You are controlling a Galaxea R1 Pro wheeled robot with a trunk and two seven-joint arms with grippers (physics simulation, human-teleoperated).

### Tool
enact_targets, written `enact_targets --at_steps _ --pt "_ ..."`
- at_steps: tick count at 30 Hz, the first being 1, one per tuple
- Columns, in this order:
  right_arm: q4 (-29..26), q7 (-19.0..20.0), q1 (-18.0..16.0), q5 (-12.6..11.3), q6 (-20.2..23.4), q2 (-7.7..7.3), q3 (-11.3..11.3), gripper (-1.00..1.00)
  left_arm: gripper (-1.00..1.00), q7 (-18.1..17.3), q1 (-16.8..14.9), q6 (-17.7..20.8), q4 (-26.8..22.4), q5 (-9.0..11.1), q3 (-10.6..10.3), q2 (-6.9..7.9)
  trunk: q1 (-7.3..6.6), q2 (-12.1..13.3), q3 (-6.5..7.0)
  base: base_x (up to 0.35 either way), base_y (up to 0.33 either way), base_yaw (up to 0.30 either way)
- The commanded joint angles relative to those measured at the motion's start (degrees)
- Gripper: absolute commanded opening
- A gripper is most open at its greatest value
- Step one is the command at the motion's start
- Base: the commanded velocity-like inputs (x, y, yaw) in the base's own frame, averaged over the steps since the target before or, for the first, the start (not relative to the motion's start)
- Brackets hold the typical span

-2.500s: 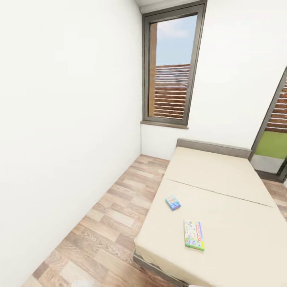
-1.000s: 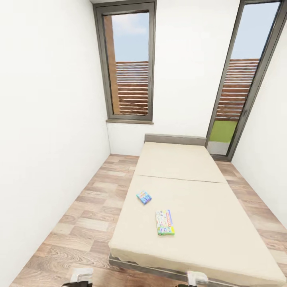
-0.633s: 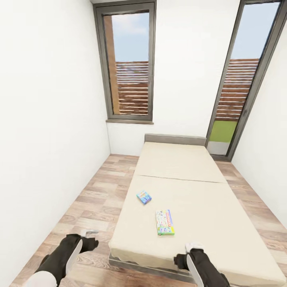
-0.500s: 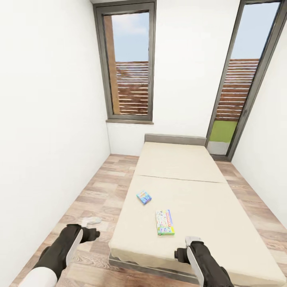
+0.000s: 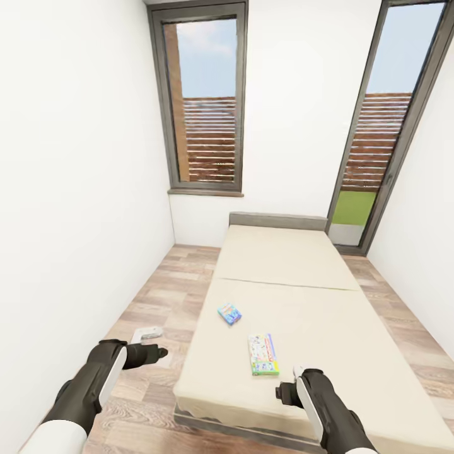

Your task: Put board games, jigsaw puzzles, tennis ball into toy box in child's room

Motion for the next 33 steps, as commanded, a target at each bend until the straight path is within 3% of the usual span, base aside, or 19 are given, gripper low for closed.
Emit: enact_targets --at_steps 1,7,16,33 --pt "-0.16 -0.3 -0.05 -0.42 0.22 0.07 -0.15 1.0 1.0 0.03 -0.04 0.32 -0.07 0.51 0.07 0.01 0.05 -0.13 -0.13 0.165 0.184 -0.094" --pt "-0.43 -0.37 -0.06 -2.57 0.18 0.3 -0.45 1.0 1.0 -0.27 -0.03 0.28 -0.17 0.52 0.24 0.13 0.05 -0.13 -0.13 0.186 0.211 -0.206" --pt "-0.39 -0.32 -0.06 -2.96 0.03 0.35 -0.47 1.0 1.0 -0.29 -0.03 0.21 -0.13 0.5 0.23 0.06 0.05 -0.13 -0.36 0.223 0.206 -0.216" --pt "-0.43 -0.39 0.0 -2.92 -2.36 0.43 -0.46 1.0 1.0 -0.19 -0.03 0.2 -0.11 0.33 0.19 0.01 0.05 -0.13 -0.52 0.169 0.034 -0.023"
